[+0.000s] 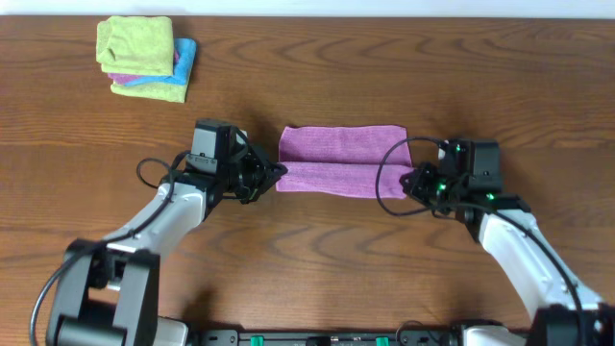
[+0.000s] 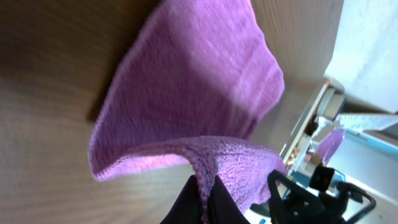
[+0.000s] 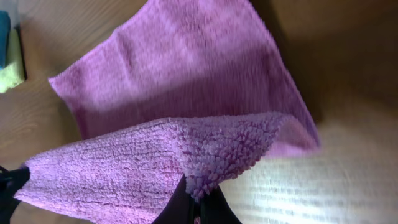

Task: Fold the cloth
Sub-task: 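Regrasp the folded strip's ends with both grippers and pull it taut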

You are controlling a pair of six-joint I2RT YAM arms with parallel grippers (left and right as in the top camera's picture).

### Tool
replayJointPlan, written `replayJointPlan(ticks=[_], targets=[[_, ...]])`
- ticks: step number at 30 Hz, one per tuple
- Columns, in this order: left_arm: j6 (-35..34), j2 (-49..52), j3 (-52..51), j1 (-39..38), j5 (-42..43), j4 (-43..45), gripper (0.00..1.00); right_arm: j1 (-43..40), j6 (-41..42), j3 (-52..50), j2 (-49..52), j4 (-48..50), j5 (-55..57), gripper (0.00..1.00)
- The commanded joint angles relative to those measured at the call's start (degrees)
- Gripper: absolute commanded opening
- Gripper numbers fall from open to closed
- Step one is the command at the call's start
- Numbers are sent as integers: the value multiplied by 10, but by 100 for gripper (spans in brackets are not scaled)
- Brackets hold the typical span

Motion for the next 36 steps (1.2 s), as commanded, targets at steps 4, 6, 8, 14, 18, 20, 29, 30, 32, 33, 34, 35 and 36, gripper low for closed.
replayJointPlan(ticks=[4,6,8,14,18,20,29,30,32,33,34,35,36], targets=[[-12,83,68,11,-76,7,6,-5,8,53,56,32,96,1],[-7,115,107,11,-78,11,6,-5,7,75,79,41,102,1],[-3,140,141,11,-78,10,6,-5,6,90,98,52,102,1],[-1,195,209,11,-86,10,6,-5,6,129,153,82,110,1],[-1,214,222,11,-94,10,6,-5,5,156,191,92,122,1],[-1,217,222,11,-102,8,6,-5,1,169,212,96,121,1],[0,218,222,11,-126,-4,6,-5,-13,193,268,108,135,1],[0,218,222,11,-130,-9,6,-5,-15,193,268,108,138,1],[4,218,222,11,-131,-15,6,-3,-21,193,268,108,142,4],[5,218,222,11,-131,-16,6,-3,-21,193,268,108,142,8],[6,218,222,11,-130,-16,6,-2,-21,193,268,107,142,16],[8,218,222,11,-129,-16,6,-2,-21,193,268,105,142,26],[8,217,222,11,-129,-16,7,-1,-21,193,268,104,141,35]])
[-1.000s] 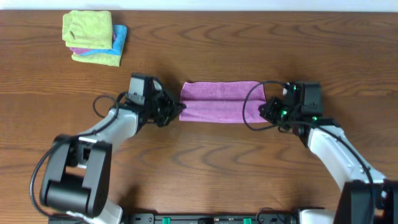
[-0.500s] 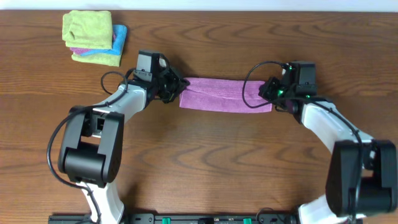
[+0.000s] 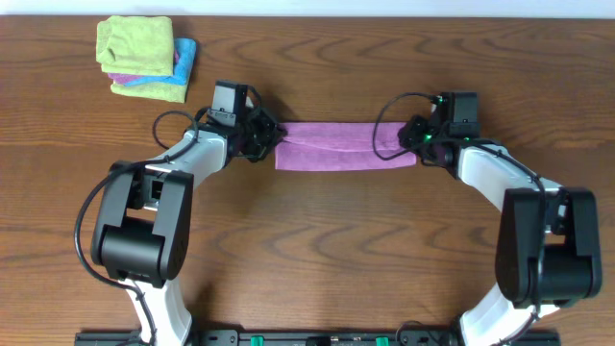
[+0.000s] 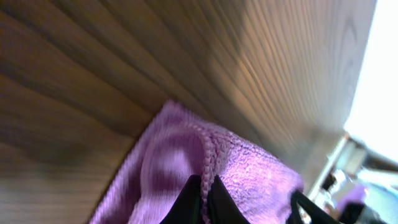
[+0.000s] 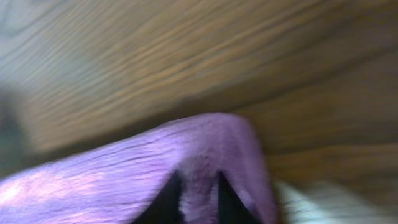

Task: Fold the cloth
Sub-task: 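Regrasp the folded strip's ends with both grippers and pull it taut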

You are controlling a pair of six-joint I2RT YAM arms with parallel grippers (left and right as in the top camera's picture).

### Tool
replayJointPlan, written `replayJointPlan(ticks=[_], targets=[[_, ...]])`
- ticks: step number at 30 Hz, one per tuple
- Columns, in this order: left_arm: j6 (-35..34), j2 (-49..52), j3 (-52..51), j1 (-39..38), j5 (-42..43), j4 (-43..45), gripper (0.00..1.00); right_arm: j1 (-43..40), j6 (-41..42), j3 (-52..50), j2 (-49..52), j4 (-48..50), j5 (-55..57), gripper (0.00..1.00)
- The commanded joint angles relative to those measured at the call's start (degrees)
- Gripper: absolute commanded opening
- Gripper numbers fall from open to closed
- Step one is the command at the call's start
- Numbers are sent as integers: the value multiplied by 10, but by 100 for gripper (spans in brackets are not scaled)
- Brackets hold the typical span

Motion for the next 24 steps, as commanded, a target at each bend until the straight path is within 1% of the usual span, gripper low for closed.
replayJointPlan(ticks=[1,2,3,5,6,8,10,13,15,19,20,22,23,24], targets=[[15,4,10,9,-34,-2,9,-3,-8,9,4,-2,46,44],[15,3,10,9,-31,-3,12,-3,-8,9,4,-5,43,50],[17,2,10,10,-27,-2,17,-3,-8,9,4,-9,41,54],[20,0,11,12,-19,-2,25,-3,-8,9,4,-19,37,57],[19,-1,11,14,-11,-2,32,-3,-8,9,4,-26,34,58],[19,-1,11,19,1,-2,41,-3,-8,9,4,-32,25,57],[21,-4,11,27,23,-2,47,-3,-8,9,0,-41,17,56],[28,-15,11,39,37,-4,50,-3,-6,9,-17,-50,14,55],[38,-28,11,46,37,-6,51,-3,-6,9,-35,-59,13,53],[45,-61,11,52,40,-17,54,-3,-6,9,-69,-88,1,54],[44,-68,11,52,44,-19,53,-3,-6,9,-77,-98,-2,54],[40,-80,11,50,57,-19,47,-3,-5,9,-92,-118,-4,55],[31,-82,11,46,59,-19,38,-3,-5,9,-101,-129,-8,56],[17,-82,11,39,61,-19,26,-3,-5,9,-109,-141,-10,57]])
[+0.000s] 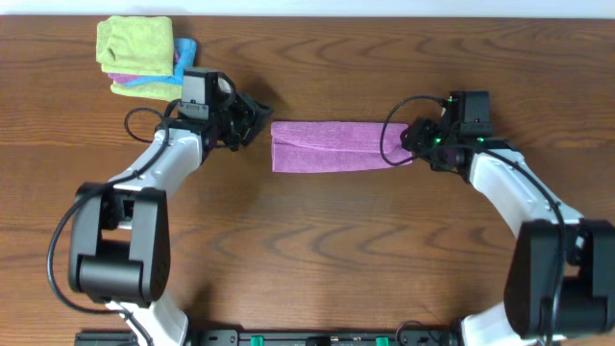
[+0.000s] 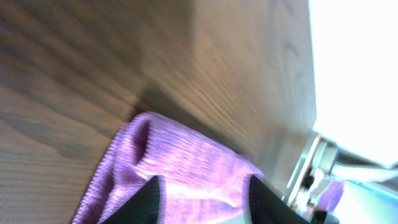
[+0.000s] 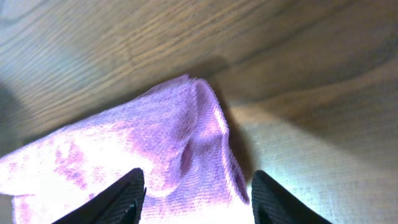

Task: Fold the cloth
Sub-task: 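Regrasp the folded strip's ends with both grippers and pull it taut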

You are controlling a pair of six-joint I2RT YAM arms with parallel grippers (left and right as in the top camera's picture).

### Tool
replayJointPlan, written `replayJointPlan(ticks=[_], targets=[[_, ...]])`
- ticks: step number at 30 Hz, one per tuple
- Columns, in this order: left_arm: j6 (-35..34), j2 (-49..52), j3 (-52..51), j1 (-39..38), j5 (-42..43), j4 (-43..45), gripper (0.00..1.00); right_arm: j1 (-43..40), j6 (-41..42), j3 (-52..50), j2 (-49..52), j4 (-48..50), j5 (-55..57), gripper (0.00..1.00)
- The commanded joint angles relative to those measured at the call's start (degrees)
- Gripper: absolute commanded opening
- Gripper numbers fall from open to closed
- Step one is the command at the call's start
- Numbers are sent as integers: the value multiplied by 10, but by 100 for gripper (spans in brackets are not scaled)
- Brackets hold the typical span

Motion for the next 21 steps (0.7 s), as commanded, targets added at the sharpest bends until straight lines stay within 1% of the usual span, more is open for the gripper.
replayJointPlan(ticks=[1,2,8,12,18,21], targets=[[-19,-9,11,-17,17,-2,16,-1,1,8,-28,-24,-16,58],[-24,-7,11,-27,12,-2,6,0,1,8,-34,-37,-17,58],[-28,-5,11,-67,-58,-1,6,0,19,8,-41,-90,-22,63],[-28,-5,11,-78,-93,-2,6,6,29,8,-41,-96,-23,66],[-30,29,11,-90,-103,-2,6,17,37,8,-33,-89,-15,69],[-39,57,11,-91,-88,2,6,17,37,8,-30,-82,-14,69]])
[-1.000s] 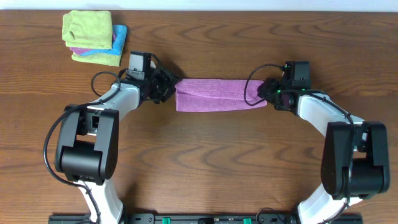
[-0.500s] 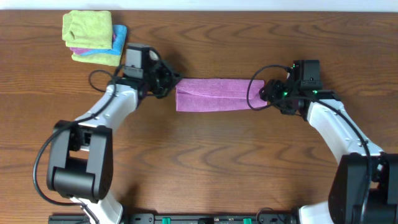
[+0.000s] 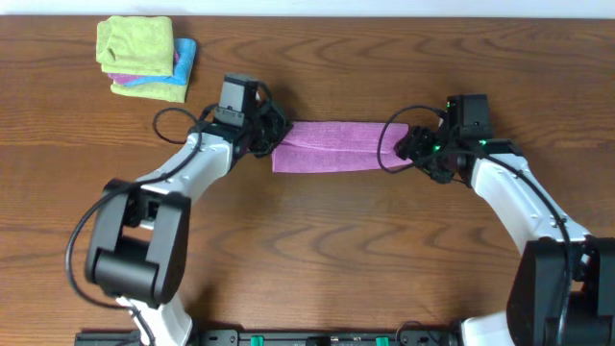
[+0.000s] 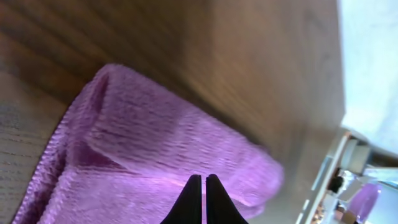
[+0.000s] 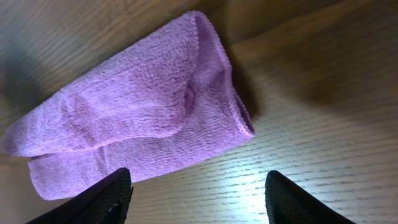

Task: Fold the cloth
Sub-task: 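Regrasp the folded strip's ends with both grippers and pull it taut, then fold the strip's right end toward the left gripper with the right gripper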

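Observation:
The purple cloth [image 3: 332, 146] lies on the table as a long narrow strip, folded in half lengthwise. My left gripper [image 3: 273, 137] is at its left end. In the left wrist view its fingers [image 4: 199, 177] are shut together, tips over the cloth [image 4: 143, 149], with no fabric visible between them. My right gripper [image 3: 404, 152] sits just off the strip's right end. The right wrist view shows it [image 5: 198, 173] wide open over bare wood, with the rounded end of the cloth [image 5: 137, 124] ahead of it.
A stack of folded cloths [image 3: 144, 58], yellow-green on top with blue and pink beneath, sits at the back left. The wooden table [image 3: 307, 250] reaches its back edge just beyond the stack and the strip.
My left gripper was open and off to the left of the cloth; now it is shut at the cloth's left end. The right gripper is still open by the right end. The cloth lies unchanged.
Both grippers were shut on the cloth's near corners, held up over the flat far half. Then they were at the far edge with the cloth doubled into a strip. Both then stood open, the strip lying free. Now the left is back on it, shut.

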You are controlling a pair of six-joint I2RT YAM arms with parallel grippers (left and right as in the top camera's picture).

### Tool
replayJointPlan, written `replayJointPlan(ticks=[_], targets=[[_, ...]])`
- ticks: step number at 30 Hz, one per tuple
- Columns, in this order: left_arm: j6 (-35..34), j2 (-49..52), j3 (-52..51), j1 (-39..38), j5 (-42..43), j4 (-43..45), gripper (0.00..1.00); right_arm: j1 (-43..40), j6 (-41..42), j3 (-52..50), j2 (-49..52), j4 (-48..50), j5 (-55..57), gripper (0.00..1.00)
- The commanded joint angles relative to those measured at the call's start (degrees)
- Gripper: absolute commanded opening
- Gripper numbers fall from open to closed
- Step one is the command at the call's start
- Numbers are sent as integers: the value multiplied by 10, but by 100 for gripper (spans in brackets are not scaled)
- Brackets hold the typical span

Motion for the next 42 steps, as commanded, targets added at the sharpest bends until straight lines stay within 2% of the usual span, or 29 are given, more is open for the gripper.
replayJointPlan(ticks=[1,9,18,27,30,32,37,38,42], targets=[[-12,41,10,-2,4,6,6,4,10,8,3,5,3,69],[-17,82,10,-5,2,16,6,4,17,7,29,8,15,70],[-10,85,9,-5,-9,-8,6,21,40,7,81,44,15,71],[-10,85,9,-5,-8,-24,6,40,68,7,121,99,18,65],[-10,85,9,-5,-8,-31,6,45,68,7,131,113,28,59],[-7,85,9,-5,-8,-34,6,48,68,7,136,126,32,51],[1,85,9,-5,-9,-40,6,49,67,7,137,161,37,8],[3,85,9,-5,-9,-42,6,49,68,8,136,165,37,1],[7,85,9,-3,-11,-52,6,51,67,8,116,167,26,1]])
